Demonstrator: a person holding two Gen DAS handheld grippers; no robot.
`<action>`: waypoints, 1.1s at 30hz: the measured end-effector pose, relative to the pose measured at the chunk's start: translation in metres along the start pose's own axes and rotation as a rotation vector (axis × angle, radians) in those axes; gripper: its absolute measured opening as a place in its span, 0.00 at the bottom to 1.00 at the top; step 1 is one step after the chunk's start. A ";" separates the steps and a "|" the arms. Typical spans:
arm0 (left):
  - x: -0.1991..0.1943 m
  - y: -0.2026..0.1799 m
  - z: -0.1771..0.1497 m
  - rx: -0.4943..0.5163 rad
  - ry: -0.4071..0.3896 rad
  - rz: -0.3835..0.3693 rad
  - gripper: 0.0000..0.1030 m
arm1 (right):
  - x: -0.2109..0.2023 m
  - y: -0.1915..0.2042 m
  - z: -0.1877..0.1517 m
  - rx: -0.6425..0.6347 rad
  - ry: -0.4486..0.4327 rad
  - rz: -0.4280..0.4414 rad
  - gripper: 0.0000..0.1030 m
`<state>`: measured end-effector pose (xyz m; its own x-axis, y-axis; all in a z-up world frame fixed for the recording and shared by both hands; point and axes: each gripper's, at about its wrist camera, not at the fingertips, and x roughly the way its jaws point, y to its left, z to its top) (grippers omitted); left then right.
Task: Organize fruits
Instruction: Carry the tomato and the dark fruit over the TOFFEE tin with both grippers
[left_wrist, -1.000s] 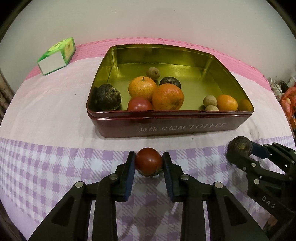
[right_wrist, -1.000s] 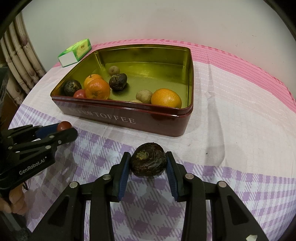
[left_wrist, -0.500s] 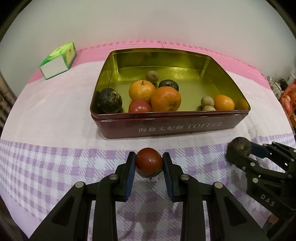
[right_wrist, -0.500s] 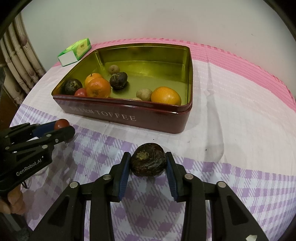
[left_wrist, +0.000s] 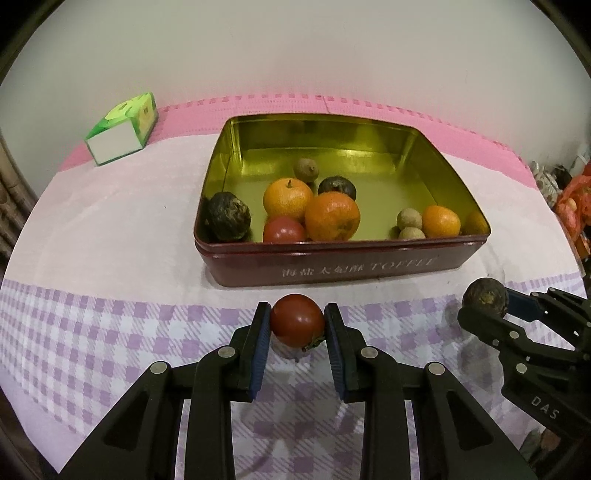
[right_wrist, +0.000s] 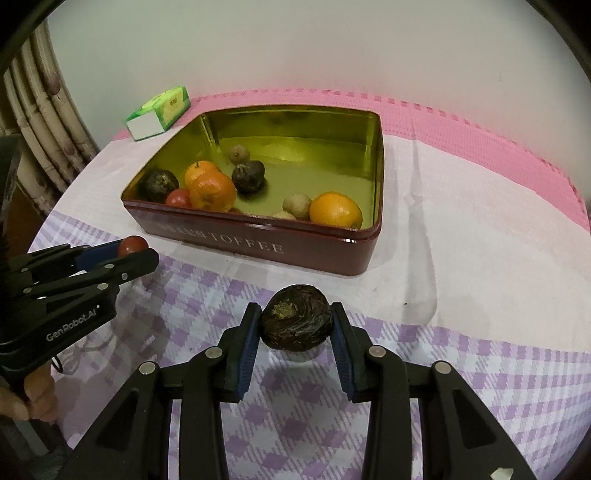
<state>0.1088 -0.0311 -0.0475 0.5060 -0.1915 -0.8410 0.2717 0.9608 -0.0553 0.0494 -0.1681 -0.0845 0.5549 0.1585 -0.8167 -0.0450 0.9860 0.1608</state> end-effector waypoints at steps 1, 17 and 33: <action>-0.002 0.001 0.001 -0.003 -0.004 -0.003 0.29 | -0.003 0.001 0.002 0.000 -0.007 0.004 0.34; -0.013 0.012 0.052 0.010 -0.081 0.011 0.29 | -0.011 -0.002 0.050 -0.015 -0.072 0.003 0.34; 0.018 0.007 0.073 0.009 -0.031 0.040 0.29 | 0.031 -0.004 0.082 -0.040 -0.021 -0.025 0.34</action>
<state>0.1794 -0.0425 -0.0243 0.5418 -0.1591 -0.8253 0.2578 0.9660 -0.0169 0.1351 -0.1713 -0.0649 0.5732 0.1327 -0.8086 -0.0637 0.9910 0.1175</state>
